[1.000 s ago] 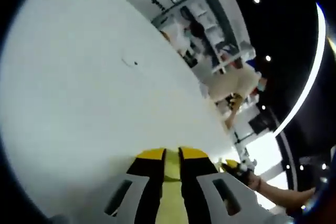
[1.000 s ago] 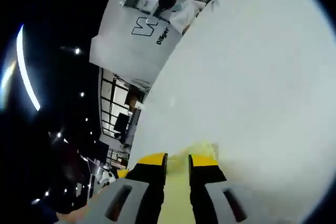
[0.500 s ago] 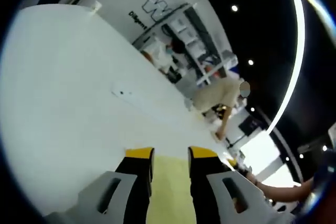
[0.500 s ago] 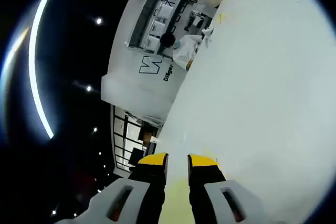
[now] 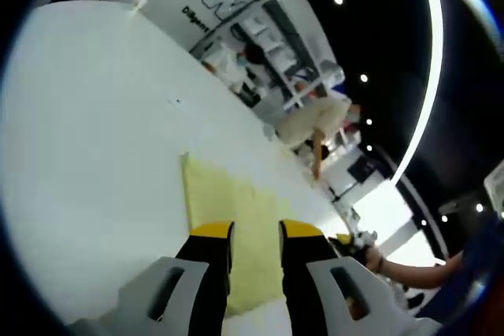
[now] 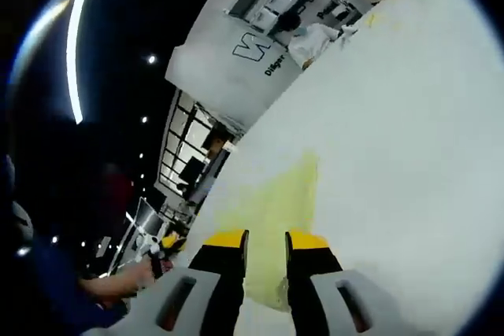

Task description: Fold the garment on the visible template until the final outline fits inside the template.

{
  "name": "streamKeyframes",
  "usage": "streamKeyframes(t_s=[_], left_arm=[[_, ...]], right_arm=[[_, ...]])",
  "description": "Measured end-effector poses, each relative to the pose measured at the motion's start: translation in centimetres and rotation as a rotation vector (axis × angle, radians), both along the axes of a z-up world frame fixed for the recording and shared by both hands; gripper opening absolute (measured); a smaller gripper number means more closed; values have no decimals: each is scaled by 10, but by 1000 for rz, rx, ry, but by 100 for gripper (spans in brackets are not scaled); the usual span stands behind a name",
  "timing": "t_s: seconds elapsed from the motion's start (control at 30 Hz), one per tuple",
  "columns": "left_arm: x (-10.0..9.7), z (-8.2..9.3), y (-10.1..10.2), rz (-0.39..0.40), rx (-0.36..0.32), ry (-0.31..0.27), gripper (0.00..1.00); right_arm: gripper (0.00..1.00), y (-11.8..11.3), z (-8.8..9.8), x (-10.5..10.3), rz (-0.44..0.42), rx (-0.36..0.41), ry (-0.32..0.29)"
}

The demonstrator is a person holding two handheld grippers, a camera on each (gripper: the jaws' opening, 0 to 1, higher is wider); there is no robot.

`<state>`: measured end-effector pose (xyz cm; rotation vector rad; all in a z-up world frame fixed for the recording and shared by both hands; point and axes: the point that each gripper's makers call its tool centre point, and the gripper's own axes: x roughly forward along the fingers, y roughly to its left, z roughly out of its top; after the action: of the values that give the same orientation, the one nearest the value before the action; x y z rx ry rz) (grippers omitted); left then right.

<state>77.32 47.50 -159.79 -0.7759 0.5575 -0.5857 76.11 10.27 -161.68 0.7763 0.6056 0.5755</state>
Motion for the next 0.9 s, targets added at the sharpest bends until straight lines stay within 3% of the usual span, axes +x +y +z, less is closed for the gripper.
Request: streamKeyframes(t_s=[0.07,0.13,0.23,0.43,0.67,0.77,0.87,0.9], left_arm=[[-15,-4,2,-2,13,9,21],[-28,-7,8,12,24,19,21],[-41,-9,11,20,27,29,20],[-59,-13,16,25,50,45,20],[-87,-27,14,-35,116,70,20],[-98,-32,11,-93,175,52,21],[-96,-36,12,-147,229,13,27],[-94,-41,12,-164,281,-11,30]], right_arm=[[20,8,-9,-19,121,-136,-75],[21,13,-28,-41,273,-337,-120],[28,17,-40,-53,376,-458,-158],[23,26,-37,-48,364,-447,-202],[18,34,-43,-48,458,-443,-216],[13,38,-41,-51,464,-443,-213],[11,32,-43,-49,469,-443,-203],[11,33,-42,-50,472,-437,-196]])
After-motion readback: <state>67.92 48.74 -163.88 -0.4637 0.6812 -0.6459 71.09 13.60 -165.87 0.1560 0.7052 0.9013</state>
